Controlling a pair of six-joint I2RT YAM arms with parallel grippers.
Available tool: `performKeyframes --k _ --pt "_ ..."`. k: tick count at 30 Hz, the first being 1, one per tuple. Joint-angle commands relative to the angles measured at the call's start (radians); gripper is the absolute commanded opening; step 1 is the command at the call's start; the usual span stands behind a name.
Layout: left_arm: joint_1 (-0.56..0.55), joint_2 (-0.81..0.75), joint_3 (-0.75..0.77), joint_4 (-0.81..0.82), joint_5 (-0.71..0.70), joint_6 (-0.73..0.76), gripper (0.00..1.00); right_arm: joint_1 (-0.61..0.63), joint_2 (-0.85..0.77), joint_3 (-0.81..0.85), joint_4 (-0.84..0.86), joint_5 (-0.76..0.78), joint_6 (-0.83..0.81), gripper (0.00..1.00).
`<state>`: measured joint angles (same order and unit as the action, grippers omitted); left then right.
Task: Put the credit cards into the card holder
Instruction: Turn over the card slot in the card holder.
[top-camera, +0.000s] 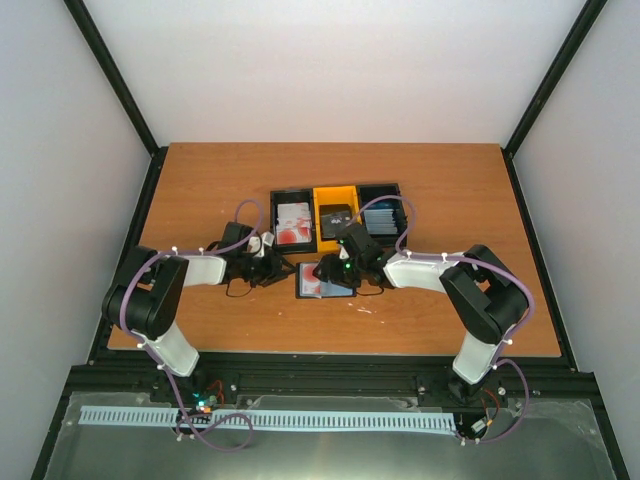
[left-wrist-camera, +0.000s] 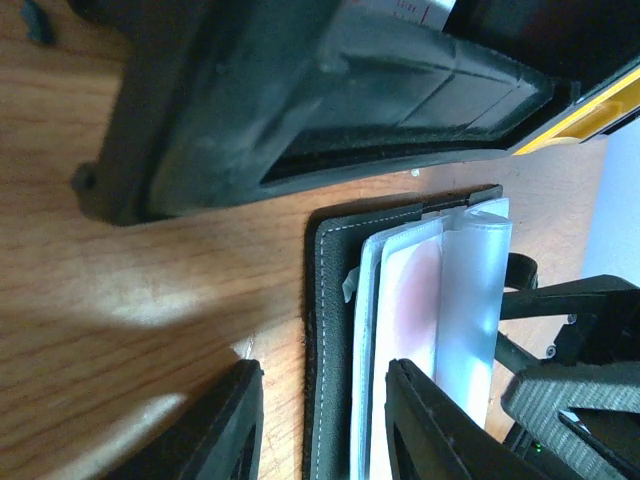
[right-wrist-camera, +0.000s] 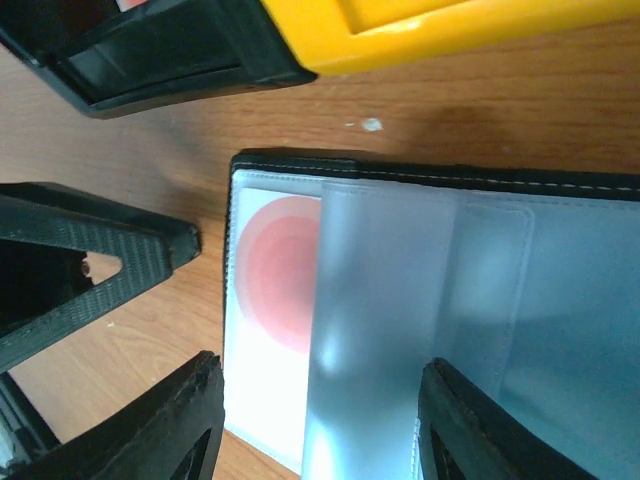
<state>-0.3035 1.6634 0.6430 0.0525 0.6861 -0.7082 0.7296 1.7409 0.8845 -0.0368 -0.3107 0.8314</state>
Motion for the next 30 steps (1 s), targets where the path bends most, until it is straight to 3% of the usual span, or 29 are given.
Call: performKeyframes --k 1,18,30 --pt "-0.006 -0.011 0.022 -0.015 -0.031 0.016 0.36 0.004 -0.019 -0.010 0.078 -0.057 -0.020 0.54" --pt "-0.004 -0.093 -0.002 -0.030 -0.122 -0.006 0.33 0.010 0.007 -0.023 0.213 -0.186 -0.036 0.57" --pt "-0.005 -0.173 -0.028 -0.029 -0.168 -0.019 0.33 0.011 0.030 -0.019 0.219 -0.177 -0.031 0.58"
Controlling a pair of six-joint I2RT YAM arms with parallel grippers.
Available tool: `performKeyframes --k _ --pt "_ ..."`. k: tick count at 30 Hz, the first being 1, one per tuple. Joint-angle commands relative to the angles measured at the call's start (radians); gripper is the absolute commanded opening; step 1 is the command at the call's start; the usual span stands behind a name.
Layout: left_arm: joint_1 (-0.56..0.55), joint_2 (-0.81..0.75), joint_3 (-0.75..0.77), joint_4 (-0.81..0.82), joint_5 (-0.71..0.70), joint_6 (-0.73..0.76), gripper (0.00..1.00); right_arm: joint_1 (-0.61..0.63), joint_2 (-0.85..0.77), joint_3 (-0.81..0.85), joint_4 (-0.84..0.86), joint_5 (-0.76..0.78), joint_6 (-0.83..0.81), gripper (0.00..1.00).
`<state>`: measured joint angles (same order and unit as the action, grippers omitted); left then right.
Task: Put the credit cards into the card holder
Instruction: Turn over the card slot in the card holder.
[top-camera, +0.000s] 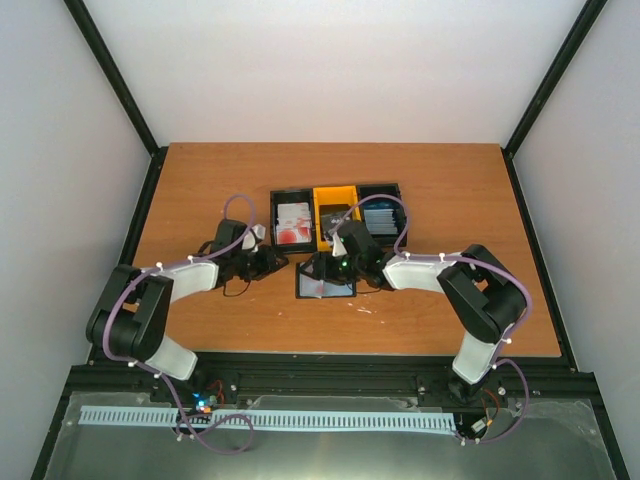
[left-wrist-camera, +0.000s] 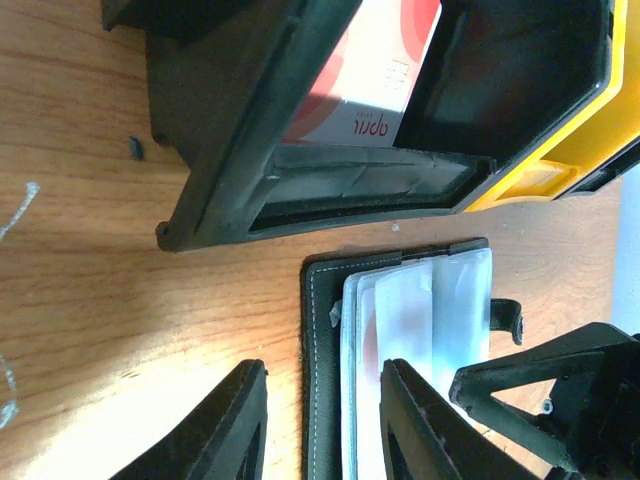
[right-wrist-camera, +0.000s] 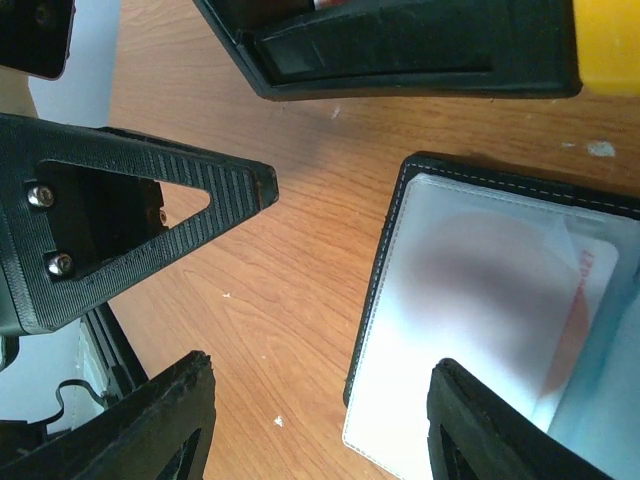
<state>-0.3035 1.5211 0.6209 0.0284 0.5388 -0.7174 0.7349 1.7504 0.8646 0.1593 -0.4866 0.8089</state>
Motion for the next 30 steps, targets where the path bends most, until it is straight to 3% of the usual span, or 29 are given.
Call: performKeyframes --k 1,16,19,24,30 --pt "-0.005 -0.034 -0.005 -0.004 -0.019 -0.009 0.33 0.005 0.026 0.005 0.019 0.001 -0.008 0.58" --pt "-0.005 -0.060 -0.004 0.094 0.129 0.037 0.34 0.006 -0.093 0.026 -0.160 0.234 -0.067 0.54" --pt "-0.005 -0.113 0.000 0.065 0.096 0.052 0.35 -0.001 -0.138 0.076 -0.243 0.271 -0.146 0.53" --pt "0.017 -0.261 0.014 0.008 -0.043 0.076 0.50 -0.089 -0.147 0.285 -0.545 0.229 -0.366 0.53" --pt "0.111 -0.353 0.021 -0.026 -0.041 0.053 0.69 -0.132 -0.044 0.529 -0.768 0.159 -0.664 0.53"
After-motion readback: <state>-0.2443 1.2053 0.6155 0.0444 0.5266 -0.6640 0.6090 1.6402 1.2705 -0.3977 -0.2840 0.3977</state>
